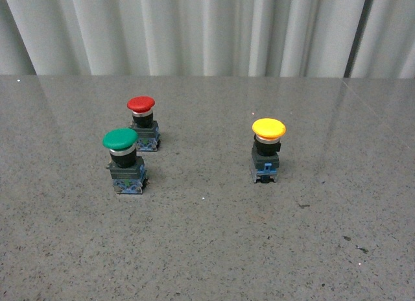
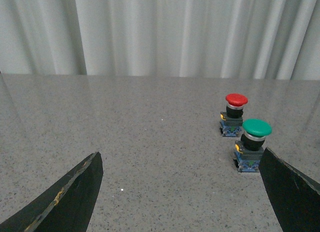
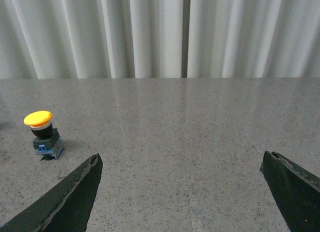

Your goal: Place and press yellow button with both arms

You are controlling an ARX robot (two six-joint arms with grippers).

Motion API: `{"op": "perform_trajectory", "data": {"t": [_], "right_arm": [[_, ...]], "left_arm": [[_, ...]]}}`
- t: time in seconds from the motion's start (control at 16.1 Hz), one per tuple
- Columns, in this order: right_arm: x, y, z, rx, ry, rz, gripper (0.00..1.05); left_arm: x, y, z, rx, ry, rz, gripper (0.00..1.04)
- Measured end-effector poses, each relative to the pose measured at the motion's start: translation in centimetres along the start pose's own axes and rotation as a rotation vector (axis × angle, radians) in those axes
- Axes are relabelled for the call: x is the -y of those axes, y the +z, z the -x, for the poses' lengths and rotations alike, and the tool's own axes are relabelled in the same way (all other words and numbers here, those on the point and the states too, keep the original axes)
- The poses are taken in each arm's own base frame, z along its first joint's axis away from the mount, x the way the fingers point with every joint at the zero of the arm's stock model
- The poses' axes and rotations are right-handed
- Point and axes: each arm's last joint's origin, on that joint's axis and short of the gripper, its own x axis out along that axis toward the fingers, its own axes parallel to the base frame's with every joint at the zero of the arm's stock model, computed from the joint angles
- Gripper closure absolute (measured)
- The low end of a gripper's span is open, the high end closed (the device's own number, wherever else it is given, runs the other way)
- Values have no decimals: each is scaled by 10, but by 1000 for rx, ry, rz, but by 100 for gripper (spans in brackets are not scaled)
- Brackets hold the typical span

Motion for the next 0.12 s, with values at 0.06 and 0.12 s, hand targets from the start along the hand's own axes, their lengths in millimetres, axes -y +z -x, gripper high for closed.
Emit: {"op": "perform_trajectory", "data": {"t": [0.06,0.12], "right_arm": [[0,0,0,0,0,0,7],[0,0,0,0,0,0,7]], "left_arm": [[0,0,0,0,0,0,7],[0,0,0,0,0,0,7]]}}
